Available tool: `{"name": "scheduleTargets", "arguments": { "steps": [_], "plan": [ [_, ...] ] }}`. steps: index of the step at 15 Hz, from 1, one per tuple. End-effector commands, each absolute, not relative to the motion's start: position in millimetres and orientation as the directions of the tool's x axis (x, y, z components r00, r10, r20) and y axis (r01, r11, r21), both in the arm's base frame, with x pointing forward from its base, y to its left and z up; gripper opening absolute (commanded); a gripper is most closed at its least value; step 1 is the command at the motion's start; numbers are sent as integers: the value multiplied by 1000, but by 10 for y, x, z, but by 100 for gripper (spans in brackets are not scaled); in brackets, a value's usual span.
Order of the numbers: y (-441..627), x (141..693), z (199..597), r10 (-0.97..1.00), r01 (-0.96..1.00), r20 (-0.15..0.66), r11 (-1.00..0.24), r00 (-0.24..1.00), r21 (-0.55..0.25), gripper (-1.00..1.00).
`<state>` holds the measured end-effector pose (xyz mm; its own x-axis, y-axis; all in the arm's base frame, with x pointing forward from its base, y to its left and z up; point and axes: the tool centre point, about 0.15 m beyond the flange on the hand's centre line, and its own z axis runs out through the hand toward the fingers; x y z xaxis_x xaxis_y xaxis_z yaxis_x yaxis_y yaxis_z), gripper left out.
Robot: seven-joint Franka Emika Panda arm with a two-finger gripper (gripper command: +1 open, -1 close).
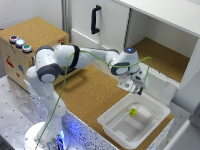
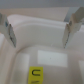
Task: Lift the yellow block
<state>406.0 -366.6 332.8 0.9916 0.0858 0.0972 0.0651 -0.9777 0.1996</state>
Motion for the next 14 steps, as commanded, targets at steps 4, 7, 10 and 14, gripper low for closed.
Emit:
{"name": "scheduleTargets", "arguments": {
  "steps": [4,7,10,14],
  "plan": [
    [-4030,4233,2692,102,102,102,-995,990,3,100],
    [-4013,4145,2538,118,120,142,-993,983,-3,100],
    [-4024,4062,2395,127,121,164,-992,978,46,100],
    [-4016,4092,2233,130,121,147,-991,981,64,100]
  ]
}}
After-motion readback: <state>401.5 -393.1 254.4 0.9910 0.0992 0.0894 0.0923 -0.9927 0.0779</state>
